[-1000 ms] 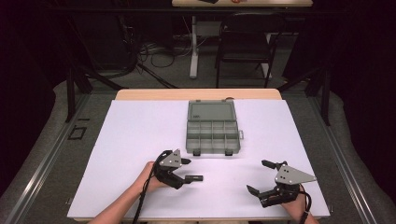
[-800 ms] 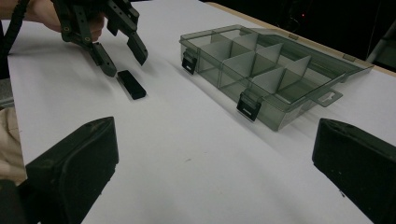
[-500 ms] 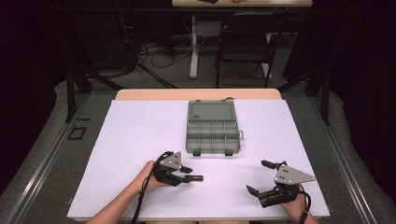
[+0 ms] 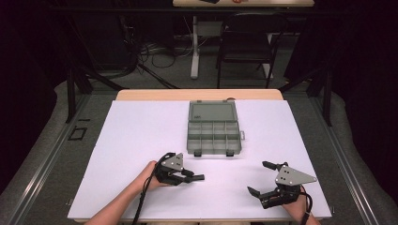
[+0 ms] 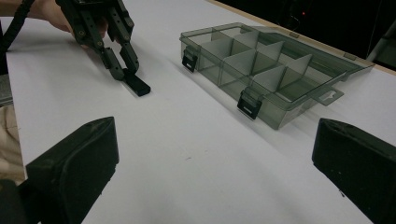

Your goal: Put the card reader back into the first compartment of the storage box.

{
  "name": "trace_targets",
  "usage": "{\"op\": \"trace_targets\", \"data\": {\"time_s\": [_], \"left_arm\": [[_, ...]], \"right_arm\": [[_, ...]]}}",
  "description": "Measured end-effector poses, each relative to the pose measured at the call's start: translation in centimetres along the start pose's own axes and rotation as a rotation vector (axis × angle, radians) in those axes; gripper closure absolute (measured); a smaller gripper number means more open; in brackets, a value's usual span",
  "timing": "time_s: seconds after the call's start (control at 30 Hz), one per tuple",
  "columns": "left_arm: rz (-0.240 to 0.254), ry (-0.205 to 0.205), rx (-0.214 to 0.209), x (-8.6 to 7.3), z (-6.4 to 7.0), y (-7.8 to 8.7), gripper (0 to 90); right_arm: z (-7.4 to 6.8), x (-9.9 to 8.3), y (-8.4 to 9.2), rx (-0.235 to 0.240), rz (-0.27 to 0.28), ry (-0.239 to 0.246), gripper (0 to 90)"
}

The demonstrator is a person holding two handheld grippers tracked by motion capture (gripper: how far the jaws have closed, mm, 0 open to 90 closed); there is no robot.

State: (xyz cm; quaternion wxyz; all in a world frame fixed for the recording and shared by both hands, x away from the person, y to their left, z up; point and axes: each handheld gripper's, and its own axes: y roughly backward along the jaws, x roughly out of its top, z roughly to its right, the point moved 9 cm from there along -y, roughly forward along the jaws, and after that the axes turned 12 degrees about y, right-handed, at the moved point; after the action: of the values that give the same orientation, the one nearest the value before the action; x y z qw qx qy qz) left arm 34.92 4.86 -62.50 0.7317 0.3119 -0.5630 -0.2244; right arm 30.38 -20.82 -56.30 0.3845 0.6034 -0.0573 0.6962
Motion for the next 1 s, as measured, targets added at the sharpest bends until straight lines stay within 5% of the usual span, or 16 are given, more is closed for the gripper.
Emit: {"op": "trace_targets", "data": {"time_s": [1.0], "left_arm": [[0.133, -0.009, 0.034, 2.2, 1.0, 2.6, 74.5]], "right_arm": [[0.2, 0.0, 0.2, -0.006, 0.001, -0.003, 0.2]]}}
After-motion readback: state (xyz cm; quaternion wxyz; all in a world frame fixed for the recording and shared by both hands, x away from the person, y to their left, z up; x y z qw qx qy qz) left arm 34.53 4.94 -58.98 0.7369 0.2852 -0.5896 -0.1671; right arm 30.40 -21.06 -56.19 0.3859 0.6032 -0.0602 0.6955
